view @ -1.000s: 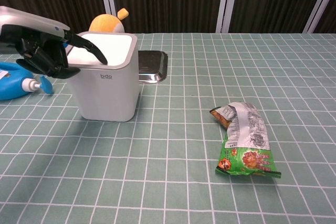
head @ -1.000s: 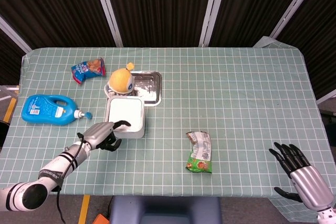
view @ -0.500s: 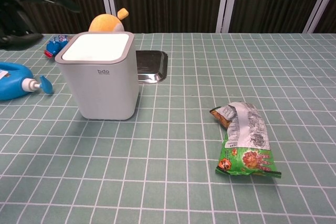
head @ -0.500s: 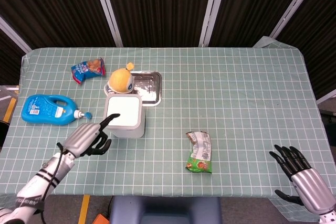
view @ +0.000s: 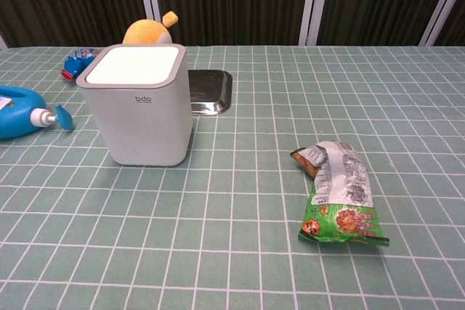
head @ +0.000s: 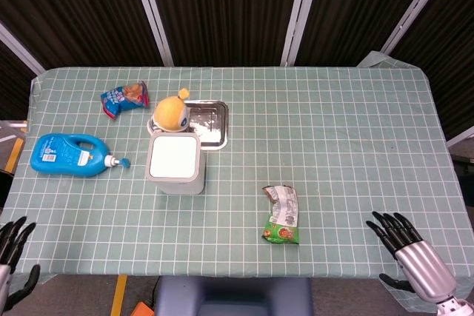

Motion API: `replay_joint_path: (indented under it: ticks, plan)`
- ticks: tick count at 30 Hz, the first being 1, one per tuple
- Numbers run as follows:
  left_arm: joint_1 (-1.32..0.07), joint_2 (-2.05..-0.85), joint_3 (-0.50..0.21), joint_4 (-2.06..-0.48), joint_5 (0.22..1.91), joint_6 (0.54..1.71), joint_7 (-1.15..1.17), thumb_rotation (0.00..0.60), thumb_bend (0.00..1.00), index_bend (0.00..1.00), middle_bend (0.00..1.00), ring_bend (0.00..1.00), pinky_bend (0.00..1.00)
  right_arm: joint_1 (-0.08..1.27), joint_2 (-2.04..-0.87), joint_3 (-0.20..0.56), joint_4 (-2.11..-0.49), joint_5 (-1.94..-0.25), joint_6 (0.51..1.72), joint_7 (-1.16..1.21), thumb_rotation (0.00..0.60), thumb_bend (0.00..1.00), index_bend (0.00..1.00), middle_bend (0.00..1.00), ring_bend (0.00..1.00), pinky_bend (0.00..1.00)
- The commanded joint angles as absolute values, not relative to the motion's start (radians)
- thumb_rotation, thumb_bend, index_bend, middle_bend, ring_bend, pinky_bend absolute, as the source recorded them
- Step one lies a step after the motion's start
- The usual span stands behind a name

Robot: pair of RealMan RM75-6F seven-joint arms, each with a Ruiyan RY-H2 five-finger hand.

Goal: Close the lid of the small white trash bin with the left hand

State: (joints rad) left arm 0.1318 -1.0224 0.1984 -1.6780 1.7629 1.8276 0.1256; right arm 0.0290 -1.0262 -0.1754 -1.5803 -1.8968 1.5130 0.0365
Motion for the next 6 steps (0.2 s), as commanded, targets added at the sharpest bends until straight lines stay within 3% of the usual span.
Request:
replay_joint_path:
  ticks: [1,6]
  plan:
    - [0.158,-1.049,0.231,-1.683,1.756,1.814,0.114,0.600,0.45,0.05,0.00,0.00,0.00,0.031,-1.022,-0.184,-1.588,-1.902,1.510,0.032,0.600,0.12,0.00,0.00,0.00,0.00]
    - [0.158,-1.038,0.231,-1.688,1.757,1.806,0.097,0.600,0.45,0.05,0.00,0.00,0.00,0.026,-1.017,-0.190,-1.595,-1.900,1.513,0.038,0.600,0.12,0.00,0.00,0.00,0.00]
